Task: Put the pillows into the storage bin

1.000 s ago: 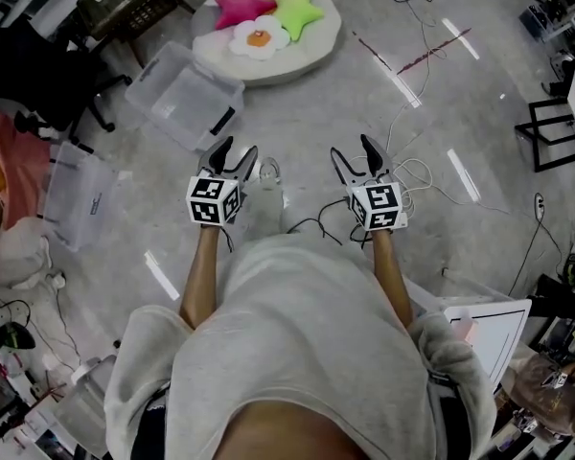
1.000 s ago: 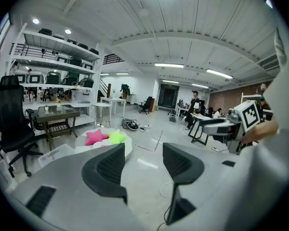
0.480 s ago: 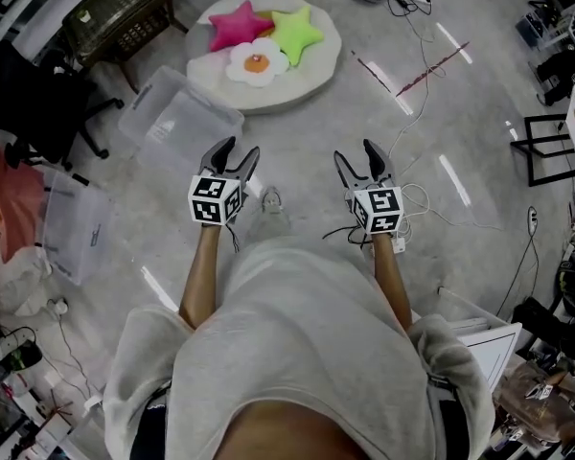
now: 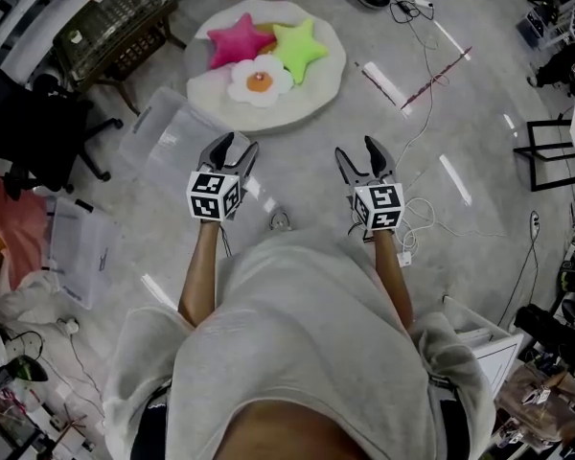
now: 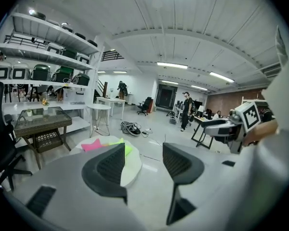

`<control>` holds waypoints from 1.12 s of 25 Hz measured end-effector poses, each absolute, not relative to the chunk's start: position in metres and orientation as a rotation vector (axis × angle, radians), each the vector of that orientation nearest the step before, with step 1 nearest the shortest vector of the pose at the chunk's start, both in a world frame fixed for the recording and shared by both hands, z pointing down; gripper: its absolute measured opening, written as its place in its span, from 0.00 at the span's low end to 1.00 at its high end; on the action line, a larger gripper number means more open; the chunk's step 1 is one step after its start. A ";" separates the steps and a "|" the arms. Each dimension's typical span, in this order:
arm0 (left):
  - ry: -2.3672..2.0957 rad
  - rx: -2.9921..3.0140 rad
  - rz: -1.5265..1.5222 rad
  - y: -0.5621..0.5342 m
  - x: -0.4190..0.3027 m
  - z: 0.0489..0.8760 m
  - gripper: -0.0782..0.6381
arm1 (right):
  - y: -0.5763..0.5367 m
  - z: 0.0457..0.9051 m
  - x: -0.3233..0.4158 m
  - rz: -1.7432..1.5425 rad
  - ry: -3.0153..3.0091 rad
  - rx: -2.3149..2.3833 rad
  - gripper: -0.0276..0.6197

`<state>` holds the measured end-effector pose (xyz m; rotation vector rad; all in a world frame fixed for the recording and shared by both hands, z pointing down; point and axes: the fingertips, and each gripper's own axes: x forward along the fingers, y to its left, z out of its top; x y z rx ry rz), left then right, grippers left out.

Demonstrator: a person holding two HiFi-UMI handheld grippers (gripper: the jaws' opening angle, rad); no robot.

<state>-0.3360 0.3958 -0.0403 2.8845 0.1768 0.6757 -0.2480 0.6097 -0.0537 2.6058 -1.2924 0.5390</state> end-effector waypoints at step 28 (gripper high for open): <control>0.064 2.828 0.828 0.303 -0.111 -0.004 0.45 | 0.512 0.006 -0.009 0.713 -1.407 2.546 0.47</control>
